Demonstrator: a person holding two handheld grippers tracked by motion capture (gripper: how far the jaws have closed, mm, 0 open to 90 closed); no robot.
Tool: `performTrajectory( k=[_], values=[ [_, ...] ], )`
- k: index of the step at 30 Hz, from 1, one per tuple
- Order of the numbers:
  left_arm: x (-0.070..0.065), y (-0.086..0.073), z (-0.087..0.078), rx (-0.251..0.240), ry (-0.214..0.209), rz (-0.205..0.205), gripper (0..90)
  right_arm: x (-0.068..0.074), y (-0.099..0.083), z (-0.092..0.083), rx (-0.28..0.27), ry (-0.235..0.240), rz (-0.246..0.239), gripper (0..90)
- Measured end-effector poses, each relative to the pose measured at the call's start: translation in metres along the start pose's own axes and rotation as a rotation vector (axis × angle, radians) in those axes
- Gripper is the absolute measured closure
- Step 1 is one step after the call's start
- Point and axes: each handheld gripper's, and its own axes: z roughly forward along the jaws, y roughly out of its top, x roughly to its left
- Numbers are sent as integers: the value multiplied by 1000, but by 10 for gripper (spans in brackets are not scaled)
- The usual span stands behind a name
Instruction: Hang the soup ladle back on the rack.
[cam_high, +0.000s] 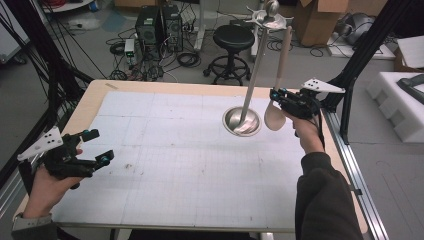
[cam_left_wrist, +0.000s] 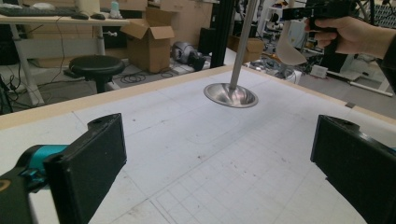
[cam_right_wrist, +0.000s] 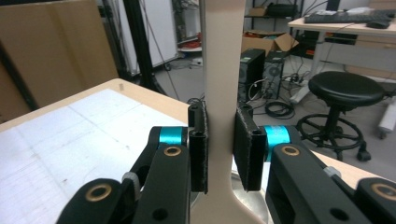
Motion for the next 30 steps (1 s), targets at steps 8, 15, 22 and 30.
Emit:
performTrajectory(
  k=[8,15,22,30],
  values=[
    [0,1,-2,-5,6,-1,39,1,-1,6,-17,-29,-16,768],
    [-1,1,-3,-9,5,0,39,1,-1,5,-21,-50,-37,637],
    [-1,2,-3,-7,2,3,39,3,0,-2,-27,-42,-24,451],
    [-3,2,-2,-14,-2,5,39,17,-5,-6,7,3,-42,149]
  ],
)
